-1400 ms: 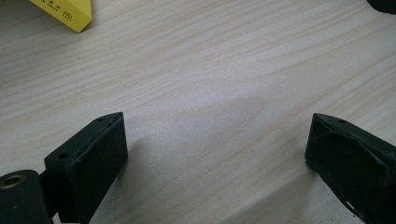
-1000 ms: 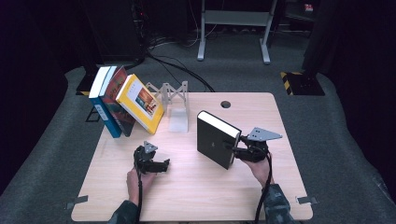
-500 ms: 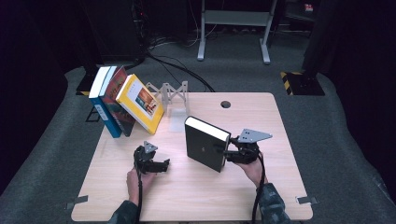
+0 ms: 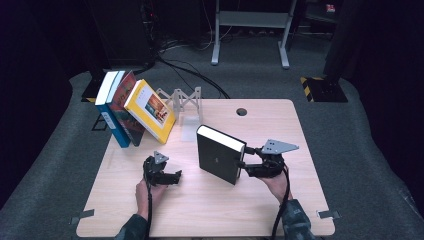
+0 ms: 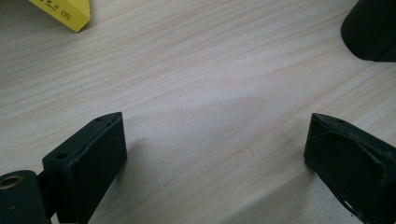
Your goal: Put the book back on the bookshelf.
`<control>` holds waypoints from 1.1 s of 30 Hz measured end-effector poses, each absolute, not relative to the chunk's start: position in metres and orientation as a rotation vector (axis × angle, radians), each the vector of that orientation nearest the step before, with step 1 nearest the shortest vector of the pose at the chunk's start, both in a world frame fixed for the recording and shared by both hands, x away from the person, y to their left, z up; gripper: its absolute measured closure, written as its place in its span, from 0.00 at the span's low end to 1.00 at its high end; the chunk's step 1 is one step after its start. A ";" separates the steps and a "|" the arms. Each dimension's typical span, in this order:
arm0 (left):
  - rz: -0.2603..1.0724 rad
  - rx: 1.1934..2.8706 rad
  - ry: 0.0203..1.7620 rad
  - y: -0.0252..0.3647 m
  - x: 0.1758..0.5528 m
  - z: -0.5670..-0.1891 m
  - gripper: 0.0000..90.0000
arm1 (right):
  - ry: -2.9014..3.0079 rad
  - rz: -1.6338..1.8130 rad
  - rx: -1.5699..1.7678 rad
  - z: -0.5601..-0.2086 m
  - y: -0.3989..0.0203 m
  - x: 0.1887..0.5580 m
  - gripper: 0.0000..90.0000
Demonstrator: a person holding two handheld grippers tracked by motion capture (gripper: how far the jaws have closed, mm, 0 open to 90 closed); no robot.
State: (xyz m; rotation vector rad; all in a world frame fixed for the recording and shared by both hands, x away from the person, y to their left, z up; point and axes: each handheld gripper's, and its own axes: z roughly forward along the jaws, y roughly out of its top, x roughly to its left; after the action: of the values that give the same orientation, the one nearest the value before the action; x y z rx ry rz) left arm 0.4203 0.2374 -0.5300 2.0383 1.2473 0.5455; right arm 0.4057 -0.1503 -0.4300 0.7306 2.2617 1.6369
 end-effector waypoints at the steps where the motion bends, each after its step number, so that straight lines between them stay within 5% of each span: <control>1: 0.554 2.029 1.246 0.237 0.420 -0.531 0.06 | 2.259 1.638 0.742 -0.430 -0.154 0.404 0.37; 11: 0.474 2.077 1.220 0.242 0.422 -0.525 0.06 | 2.185 1.587 0.904 -0.433 -0.185 0.391 0.17; 33: 0.271 2.161 0.876 0.194 0.433 -0.477 0.04 | 2.234 1.365 1.059 -0.438 -0.155 0.406 0.09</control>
State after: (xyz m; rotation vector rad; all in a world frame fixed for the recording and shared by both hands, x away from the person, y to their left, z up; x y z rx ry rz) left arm 0.4329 0.1938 -0.4774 2.1609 0.8759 0.2706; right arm 0.4061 -0.1550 -0.4384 1.0592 2.2339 1.3648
